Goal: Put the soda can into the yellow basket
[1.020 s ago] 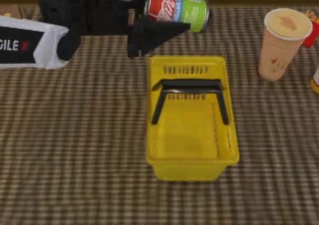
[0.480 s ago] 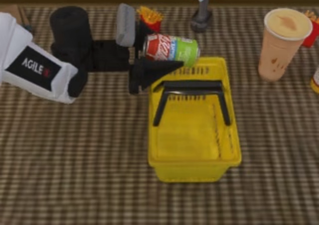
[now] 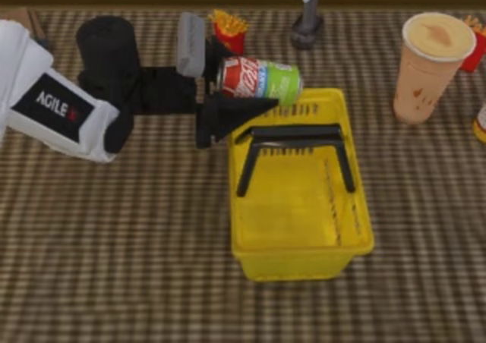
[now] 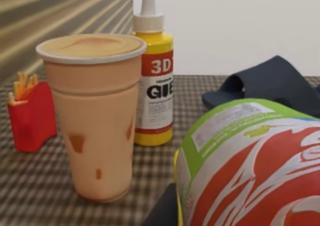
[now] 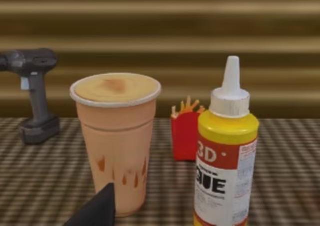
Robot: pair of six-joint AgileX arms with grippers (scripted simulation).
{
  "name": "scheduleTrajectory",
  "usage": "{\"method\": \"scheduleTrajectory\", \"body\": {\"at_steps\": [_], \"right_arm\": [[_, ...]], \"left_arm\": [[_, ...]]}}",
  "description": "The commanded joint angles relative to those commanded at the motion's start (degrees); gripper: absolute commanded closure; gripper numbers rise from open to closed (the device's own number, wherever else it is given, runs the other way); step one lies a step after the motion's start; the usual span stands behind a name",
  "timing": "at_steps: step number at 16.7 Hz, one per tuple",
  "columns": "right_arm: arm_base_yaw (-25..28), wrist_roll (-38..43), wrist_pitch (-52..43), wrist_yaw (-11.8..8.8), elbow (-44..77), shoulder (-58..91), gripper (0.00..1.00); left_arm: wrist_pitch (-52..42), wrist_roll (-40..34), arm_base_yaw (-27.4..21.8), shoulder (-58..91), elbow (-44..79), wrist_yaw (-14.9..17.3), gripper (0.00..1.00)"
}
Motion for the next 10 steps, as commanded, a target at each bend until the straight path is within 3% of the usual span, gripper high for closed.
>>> {"method": "scheduleTrajectory", "body": {"at_steps": [10], "right_arm": [[0.0,0.0,0.0,0.0,0.0,0.0,0.0]], "left_arm": [[0.0,0.0,0.0,0.0,0.0,0.0,0.02]]}}
